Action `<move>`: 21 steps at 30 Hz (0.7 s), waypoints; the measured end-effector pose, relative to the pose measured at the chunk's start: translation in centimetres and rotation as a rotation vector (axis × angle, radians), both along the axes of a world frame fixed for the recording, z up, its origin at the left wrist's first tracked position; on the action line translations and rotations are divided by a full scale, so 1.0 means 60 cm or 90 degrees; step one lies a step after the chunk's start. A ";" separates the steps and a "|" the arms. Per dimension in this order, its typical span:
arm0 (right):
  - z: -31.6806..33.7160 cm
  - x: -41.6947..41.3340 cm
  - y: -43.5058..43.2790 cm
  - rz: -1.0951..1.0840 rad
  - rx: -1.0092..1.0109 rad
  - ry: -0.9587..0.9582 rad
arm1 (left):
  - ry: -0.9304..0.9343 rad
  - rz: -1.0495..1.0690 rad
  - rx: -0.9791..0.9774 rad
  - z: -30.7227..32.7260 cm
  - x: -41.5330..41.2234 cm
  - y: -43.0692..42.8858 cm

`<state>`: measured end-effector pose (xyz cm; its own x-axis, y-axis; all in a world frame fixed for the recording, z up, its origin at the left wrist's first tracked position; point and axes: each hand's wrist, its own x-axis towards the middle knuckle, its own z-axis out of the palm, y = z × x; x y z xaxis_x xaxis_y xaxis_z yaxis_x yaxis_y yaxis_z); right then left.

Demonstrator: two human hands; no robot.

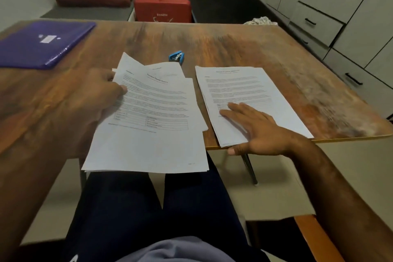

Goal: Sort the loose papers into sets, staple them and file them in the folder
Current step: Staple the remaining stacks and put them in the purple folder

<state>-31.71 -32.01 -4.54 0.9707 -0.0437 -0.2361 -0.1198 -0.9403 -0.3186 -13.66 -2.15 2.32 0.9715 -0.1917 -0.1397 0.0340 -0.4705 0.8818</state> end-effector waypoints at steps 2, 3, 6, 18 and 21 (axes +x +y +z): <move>0.000 -0.009 -0.006 -0.017 0.052 -0.002 | -0.007 -0.011 -0.006 -0.007 -0.002 -0.004; 0.001 -0.014 -0.007 -0.040 0.107 -0.016 | -0.013 -0.013 -0.011 -0.010 -0.003 -0.006; -0.003 -0.031 0.001 -0.181 0.327 -0.128 | -0.003 -0.018 -0.021 -0.023 -0.002 -0.013; 0.065 -0.040 0.044 -0.292 0.449 -0.436 | 0.063 -0.063 -0.145 -0.053 -0.035 -0.164; 0.056 -0.037 0.040 -0.245 0.374 -0.381 | 0.159 -0.049 -0.260 -0.060 -0.049 -0.235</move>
